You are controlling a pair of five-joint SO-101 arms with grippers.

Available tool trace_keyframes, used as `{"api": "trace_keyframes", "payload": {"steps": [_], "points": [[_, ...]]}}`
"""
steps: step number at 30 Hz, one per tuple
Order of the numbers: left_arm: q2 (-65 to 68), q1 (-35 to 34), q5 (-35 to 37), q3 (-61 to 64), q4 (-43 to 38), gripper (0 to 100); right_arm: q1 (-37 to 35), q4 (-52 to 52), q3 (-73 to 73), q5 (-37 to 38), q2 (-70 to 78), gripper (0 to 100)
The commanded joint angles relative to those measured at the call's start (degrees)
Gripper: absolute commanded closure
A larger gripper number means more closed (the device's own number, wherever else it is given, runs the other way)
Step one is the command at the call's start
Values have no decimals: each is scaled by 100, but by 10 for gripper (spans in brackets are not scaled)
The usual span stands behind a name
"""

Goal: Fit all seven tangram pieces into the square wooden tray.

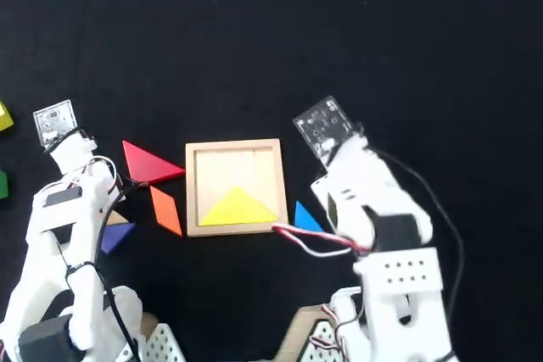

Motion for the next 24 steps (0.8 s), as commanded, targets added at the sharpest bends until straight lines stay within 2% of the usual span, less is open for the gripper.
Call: {"api": "trace_keyframes", "payload": {"steps": [1, 6, 10, 19, 24], "points": [[-26, 84, 18, -136, -26, 943, 88, -677, 585, -290, -585, 987], [-26, 84, 18, -136, -26, 943, 88, -1213, 1420, -782, -1420, 987], [-26, 84, 18, -136, -26, 943, 88, -1240, 1903, -835, -2149, 987], [-26, 84, 9, -136, -26, 943, 53, -1204, 3196, -800, -4084, 987], [-26, 92, 9, -136, -26, 943, -62, -598, 3196, -791, -4629, 987]]}}
